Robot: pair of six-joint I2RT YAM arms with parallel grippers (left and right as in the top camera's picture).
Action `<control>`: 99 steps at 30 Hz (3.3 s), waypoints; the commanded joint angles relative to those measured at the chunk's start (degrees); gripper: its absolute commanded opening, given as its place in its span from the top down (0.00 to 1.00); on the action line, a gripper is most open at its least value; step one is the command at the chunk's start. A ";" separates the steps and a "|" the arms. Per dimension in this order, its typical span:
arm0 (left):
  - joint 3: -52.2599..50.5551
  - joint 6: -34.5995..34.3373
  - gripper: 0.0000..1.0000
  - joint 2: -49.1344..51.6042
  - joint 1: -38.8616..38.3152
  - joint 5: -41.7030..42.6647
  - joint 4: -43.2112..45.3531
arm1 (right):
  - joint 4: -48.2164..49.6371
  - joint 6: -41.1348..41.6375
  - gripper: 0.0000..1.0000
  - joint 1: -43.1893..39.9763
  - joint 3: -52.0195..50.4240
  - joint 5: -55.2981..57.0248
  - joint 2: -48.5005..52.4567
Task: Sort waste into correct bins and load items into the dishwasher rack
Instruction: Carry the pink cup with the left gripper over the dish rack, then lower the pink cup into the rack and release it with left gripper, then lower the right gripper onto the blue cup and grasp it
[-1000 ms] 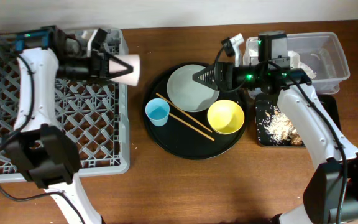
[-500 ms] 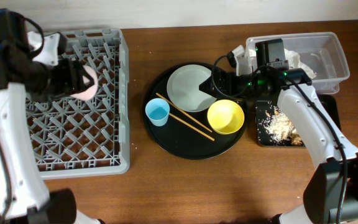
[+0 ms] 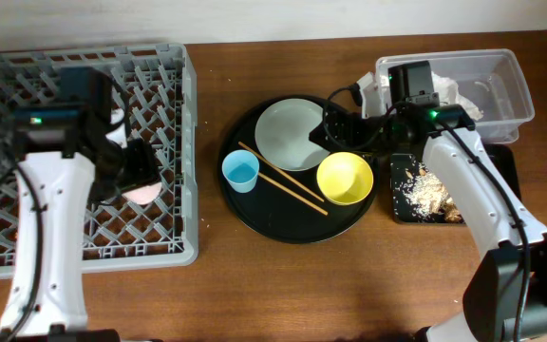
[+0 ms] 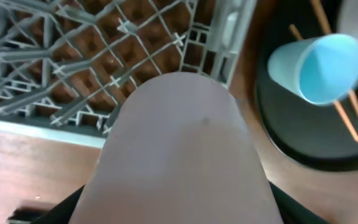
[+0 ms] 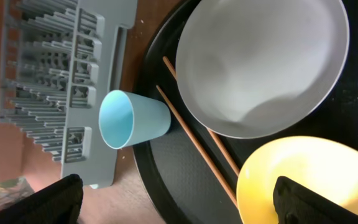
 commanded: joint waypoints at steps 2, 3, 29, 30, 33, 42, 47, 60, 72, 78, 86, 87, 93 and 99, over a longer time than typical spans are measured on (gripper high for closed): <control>-8.79 -1.60 0.48 -0.28 -0.13 -1.22 7.89 | 0.00 -0.81 0.01 2.27 0.09 3.48 0.35; -11.13 -1.60 0.47 -0.28 -0.13 -1.22 10.95 | 0.00 -0.79 0.01 2.58 0.09 4.02 0.35; -27.87 -1.57 0.40 0.70 -0.37 -1.25 28.41 | -0.50 -0.81 0.02 2.93 0.09 5.92 0.35; -27.87 -1.60 0.40 0.70 -0.37 -1.25 28.41 | -0.52 -0.81 0.02 2.93 0.09 5.92 0.35; -27.87 -1.60 0.39 0.70 -0.37 -1.25 28.39 | -0.66 -0.81 0.02 2.93 0.09 5.92 0.35; -27.82 -1.14 0.05 0.68 -0.37 -1.25 28.00 | -0.68 -0.83 0.02 2.93 0.09 5.92 0.35; -24.48 -1.14 0.05 0.68 -0.33 -1.25 26.18 | -1.11 -0.81 0.02 2.95 0.09 5.73 0.35; -2.38 -1.11 0.05 0.66 -0.37 2.08 15.76 | 6.75 9.07 0.17 17.59 0.09 18.27 1.09; -2.40 -1.14 0.04 0.68 -0.22 -2.93 17.88 | 12.37 17.68 0.43 25.42 0.09 27.06 10.16; -2.40 -1.16 0.04 0.68 -0.22 -2.91 18.78 | 13.44 17.70 0.59 25.42 0.09 27.04 12.92; -2.40 -1.18 0.04 0.70 -0.22 -2.03 18.84 | 13.14 17.70 0.78 25.44 0.09 27.02 13.03; -2.40 -1.18 0.04 0.68 -0.24 -1.84 18.86 | 13.00 17.70 0.79 25.44 0.09 27.02 13.11; -2.40 -1.18 0.04 0.68 -0.26 -1.84 18.82 | 11.69 17.70 0.89 25.44 0.09 26.88 13.33; -2.40 -1.18 0.04 0.70 -0.28 -1.84 18.84 | 11.26 17.70 0.85 25.44 0.07 26.88 13.35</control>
